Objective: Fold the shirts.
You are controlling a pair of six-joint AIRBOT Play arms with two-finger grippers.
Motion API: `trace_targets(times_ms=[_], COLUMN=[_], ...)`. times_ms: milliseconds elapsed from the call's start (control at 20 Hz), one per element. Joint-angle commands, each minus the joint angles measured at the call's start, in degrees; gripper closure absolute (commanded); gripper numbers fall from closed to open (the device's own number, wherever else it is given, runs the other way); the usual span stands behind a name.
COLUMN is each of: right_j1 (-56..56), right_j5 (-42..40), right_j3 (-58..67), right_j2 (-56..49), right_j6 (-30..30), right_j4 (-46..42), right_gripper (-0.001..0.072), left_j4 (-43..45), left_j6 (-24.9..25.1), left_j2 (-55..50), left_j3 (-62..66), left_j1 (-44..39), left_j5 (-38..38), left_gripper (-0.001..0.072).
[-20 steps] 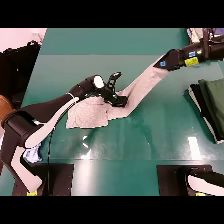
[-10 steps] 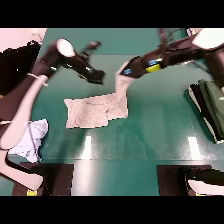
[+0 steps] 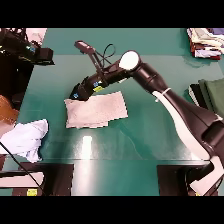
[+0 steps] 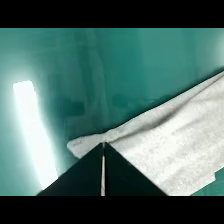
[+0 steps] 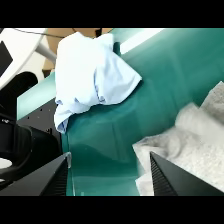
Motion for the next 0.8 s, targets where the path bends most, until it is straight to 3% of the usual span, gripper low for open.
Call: trace_targets(times_ms=[0,200,450,650,750], right_j1=[-1.68,-10.16,-22.97,-28.98,-29.11], right_j5=[7.67,14.71,5.92,-0.94,-2.47], right_j3=[2.91,-7.43,-30.21,-42.05,-43.80], right_j2=[-2.97,2.60,12.04,12.81,10.78], right_j6=[7.76,10.73,14.12,13.99,10.80], right_j4=[-8.44,-17.42,-19.32,-11.61,-6.51], right_gripper=[0.0162,0.0161,0.0161,0.0152,0.0152], left_j4=[-0.46,-3.61,-6.97,-8.94,-9.11], left_j6=[0.15,0.15,0.13,0.13,0.15], left_j2=[0.98,0.98,0.96,0.94,0.52], left_j3=[0.11,0.11,0.09,-0.48,-0.59], left_j1=[1.57,1.57,1.57,1.31,0.55], left_j5=[-1.38,-0.98,-0.13,2.56,2.84], left_gripper=[0.0686,0.0686,0.0686,0.0686,0.0686])
